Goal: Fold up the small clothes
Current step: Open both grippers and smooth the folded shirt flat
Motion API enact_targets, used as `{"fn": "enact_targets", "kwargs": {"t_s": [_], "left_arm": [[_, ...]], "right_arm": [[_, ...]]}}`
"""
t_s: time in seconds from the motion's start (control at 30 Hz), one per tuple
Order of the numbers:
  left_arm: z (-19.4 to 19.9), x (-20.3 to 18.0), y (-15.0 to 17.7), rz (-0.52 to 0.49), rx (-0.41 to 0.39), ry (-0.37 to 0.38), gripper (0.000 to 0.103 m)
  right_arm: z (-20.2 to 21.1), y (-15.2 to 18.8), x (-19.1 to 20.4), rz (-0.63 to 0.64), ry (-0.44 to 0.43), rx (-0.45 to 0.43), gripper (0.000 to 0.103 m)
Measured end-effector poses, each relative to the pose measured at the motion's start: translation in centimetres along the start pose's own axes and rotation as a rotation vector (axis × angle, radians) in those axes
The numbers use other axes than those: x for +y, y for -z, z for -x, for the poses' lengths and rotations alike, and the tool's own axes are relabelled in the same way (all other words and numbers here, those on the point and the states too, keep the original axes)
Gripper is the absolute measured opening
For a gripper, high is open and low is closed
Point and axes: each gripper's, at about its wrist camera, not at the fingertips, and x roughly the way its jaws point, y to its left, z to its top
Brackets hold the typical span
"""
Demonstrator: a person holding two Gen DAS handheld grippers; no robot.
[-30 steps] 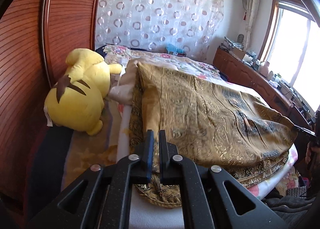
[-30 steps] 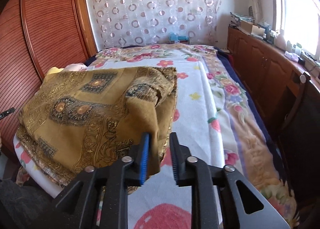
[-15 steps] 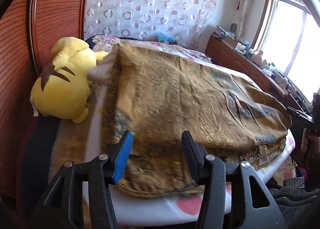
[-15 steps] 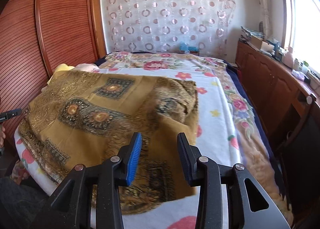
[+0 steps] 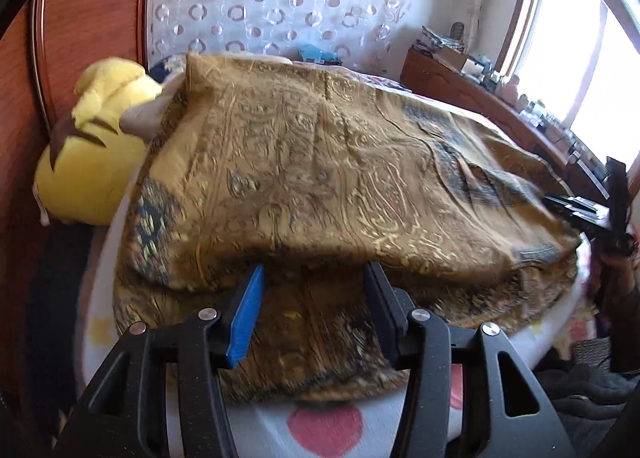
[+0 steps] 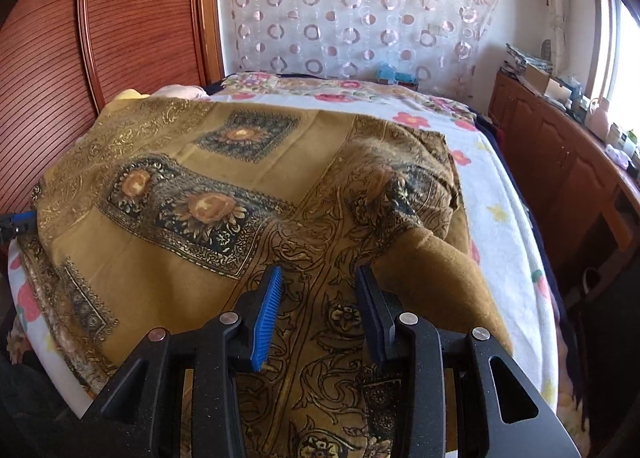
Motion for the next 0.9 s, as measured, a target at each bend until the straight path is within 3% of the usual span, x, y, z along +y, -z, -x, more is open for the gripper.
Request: {"fn": "enact_targets", "kwargs": {"t_s": [0.3,0.33,0.4,0.47,0.53,0.8,0.9], "left_arm": [[-2.2,-0.4,-1.3,-0.067,0.023,-0.028,0.052],[-2.2,-0.5,-1.3,-0.081,0.022,-0.028,0.048],[-2.3,-0.8,-1.3,-0.108,0.021,-0.036,0.032],[-2.2,-0.8,-1.4,-0.123,0.025,-0.019,0.009],[-1.9,-1.0,-1.3,-0.137,0.026,-0.007,0.004],[3.9,-1.2,-2.0,-0.113,-0.032,0.06,0.003],[5.2,-0.9,-2.0,-0.091,-0.038,0.045,0.003]], "right_arm": [[-0.7,-0.4,-0.2,-0.013,-0.016,0.011,0.04],[-0.5,-0.2,-0.2,-0.015,-0.018,0.011,0.04],[-0.3,-0.1,-0.2,-0.018,-0.021,0.01,0.04],[-0.3,-0.1,-0.3,-0.021,-0.024,0.01,0.04],[-0.3,0.0,-0.3,-0.023,-0.026,0.013,0.04],[-0.3,-0.1,-0.3,-0.038,-0.04,0.019,0.04],[-0.4,-0.1,-0.2,-0.036,-0.038,0.022,0.04]]}}
